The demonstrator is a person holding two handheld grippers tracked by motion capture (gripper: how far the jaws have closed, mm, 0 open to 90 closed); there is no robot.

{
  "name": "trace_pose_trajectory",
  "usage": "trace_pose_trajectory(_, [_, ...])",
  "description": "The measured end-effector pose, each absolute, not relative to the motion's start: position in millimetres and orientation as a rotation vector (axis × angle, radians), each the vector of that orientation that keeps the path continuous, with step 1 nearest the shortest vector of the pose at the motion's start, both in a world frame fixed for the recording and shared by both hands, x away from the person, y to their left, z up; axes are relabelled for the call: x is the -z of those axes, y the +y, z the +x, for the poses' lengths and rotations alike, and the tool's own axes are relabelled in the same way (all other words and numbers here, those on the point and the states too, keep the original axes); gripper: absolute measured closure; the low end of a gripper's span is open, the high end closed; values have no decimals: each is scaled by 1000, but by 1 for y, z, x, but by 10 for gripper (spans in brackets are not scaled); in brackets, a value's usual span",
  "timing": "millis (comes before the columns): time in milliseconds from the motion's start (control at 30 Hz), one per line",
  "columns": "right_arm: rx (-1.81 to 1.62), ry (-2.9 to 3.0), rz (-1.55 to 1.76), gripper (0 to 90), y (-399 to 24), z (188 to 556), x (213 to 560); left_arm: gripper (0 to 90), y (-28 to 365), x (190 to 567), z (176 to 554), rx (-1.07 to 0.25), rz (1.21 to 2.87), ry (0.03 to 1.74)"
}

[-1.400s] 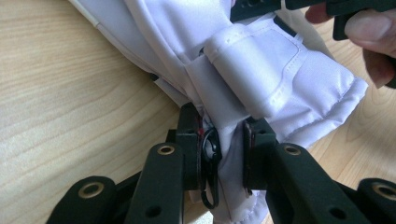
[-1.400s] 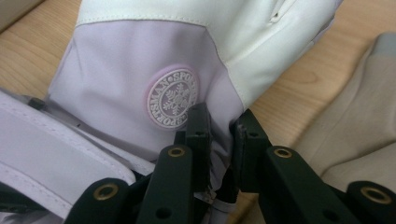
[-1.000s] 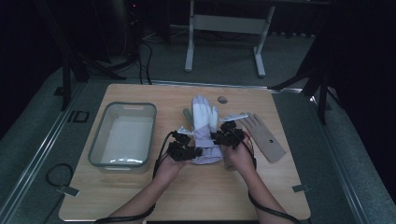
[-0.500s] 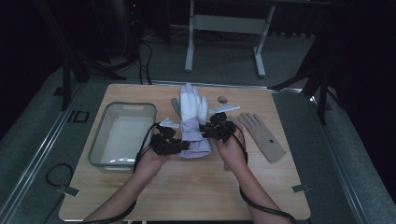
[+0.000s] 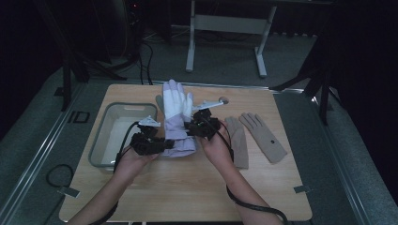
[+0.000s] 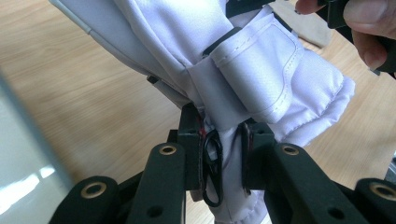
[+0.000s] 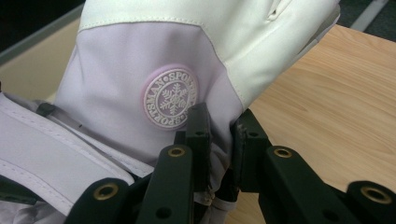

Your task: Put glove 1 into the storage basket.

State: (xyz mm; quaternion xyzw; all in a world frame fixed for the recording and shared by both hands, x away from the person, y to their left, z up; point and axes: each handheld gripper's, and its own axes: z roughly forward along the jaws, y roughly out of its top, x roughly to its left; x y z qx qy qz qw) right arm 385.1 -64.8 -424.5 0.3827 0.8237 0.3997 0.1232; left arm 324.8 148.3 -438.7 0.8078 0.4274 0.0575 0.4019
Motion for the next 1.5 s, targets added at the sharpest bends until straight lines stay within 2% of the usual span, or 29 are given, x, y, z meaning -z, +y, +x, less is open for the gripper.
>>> trace_pose_trajectory(567, [-1220, 2465, 1034, 789, 22, 387, 412, 748, 231, 423, 309, -206, 2019, 1173])
trace_pose_trajectory(967, [-1230, 2534, 1021, 790, 84, 389, 422, 747, 292, 431, 306, -159, 2024, 1218])
trace_pose_trajectory(1267, [-1142, 2603, 1084, 790, 99, 397, 460, 738, 300, 469, 315, -67, 2024, 1283])
trace_pose_trajectory(1500, [-1091, 2630, 1109, 790, 104, 404, 472, 722, 298, 479, 322, -48, 2032, 1346])
